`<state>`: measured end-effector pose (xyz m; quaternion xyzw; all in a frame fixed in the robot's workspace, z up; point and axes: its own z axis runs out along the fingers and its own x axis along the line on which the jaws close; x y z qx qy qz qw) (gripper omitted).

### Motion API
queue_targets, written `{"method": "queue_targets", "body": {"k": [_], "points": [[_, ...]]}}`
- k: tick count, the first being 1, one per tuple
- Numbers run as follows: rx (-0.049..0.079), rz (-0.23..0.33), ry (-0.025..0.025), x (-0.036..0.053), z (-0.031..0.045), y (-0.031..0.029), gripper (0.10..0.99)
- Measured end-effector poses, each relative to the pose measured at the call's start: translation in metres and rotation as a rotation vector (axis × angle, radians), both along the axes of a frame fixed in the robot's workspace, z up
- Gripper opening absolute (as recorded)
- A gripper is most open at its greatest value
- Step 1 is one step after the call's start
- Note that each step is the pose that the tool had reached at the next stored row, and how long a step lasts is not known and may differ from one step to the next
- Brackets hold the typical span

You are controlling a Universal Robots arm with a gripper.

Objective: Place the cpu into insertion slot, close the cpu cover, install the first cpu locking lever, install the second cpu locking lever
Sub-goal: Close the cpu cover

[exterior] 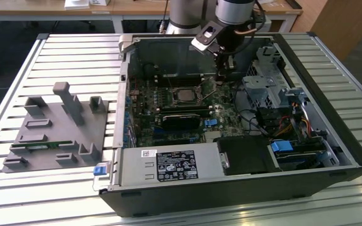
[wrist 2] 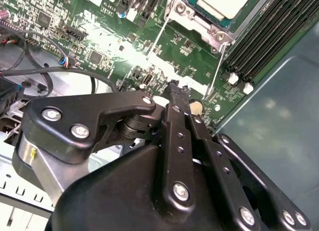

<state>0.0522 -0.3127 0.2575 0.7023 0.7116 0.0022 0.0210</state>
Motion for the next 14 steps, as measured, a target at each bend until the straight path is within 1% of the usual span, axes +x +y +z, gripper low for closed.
{"method": "queue_targets", "body": {"k": [8,14], "points": [[-0.001,-0.003,0.0003,0.0047,-0.0029,0.0017,0.106],[-0.001,-0.002,0.0035,0.0073,-0.0083,0.0021,0.106]]}}
